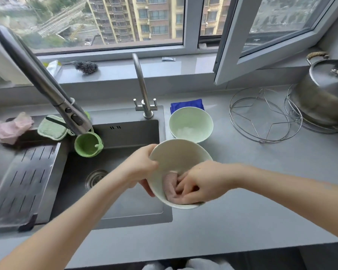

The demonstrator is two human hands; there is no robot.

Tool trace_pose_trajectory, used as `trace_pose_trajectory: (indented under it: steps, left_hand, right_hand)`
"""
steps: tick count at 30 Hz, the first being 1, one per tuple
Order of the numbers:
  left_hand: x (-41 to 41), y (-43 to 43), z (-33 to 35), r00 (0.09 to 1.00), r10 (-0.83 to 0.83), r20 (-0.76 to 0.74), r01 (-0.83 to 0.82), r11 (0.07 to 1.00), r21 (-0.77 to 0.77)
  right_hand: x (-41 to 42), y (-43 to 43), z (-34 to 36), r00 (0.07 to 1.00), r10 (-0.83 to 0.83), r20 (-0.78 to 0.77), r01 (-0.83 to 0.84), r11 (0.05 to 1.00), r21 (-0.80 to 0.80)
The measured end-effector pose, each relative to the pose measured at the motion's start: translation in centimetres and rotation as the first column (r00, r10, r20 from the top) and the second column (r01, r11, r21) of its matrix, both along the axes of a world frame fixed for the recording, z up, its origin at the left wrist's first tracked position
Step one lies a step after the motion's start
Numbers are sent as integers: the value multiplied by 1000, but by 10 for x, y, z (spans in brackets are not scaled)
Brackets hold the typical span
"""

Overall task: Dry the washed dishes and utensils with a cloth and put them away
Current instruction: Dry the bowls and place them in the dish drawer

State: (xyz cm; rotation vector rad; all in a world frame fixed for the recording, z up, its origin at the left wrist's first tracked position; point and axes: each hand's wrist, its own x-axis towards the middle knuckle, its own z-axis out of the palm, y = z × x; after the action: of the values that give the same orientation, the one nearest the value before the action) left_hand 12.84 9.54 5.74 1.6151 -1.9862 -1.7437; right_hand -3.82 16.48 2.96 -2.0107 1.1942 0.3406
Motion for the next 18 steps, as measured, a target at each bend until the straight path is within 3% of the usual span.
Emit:
trace_pose_trajectory:
  steps: [2, 4, 7, 10, 14, 16, 18]
  left_hand:
    - [0, 3, -4, 999, -32, 28, 32, 999, 3]
    - [-3, 3, -5, 999, -47, 14, 47, 999, 17]
    - [-3, -1, -3, 998, -58, -15, 59, 997, 56]
    - [-1, -6, -3, 998, -62, -10, 63, 996, 69]
    - [2, -12, -4, 999, -49, 4, 49, 998, 47]
    - [5, -17, -8, 999, -44, 25, 43, 999, 23]
    - [6, -21, -9, 999, -37, 38, 37, 999, 20]
  right_hand:
    - [-9, -3, -11, 946, 195, -258, -270, 916, -297]
    - [-16, -12, -16, 880, 241, -409, -430, 770, -472]
    - [-20, -22, -12, 844, 255, -471, -506, 670, -543]
    - [-16, -10, -2, 892, 197, -406, -407, 739, -537]
    - [-13, 14, 29, 955, 41, -295, -162, 904, -396]
    - [-6, 17, 39, 994, -2, -107, -11, 993, -122]
    - [1, 14, 35, 980, -152, 127, 146, 988, 55]
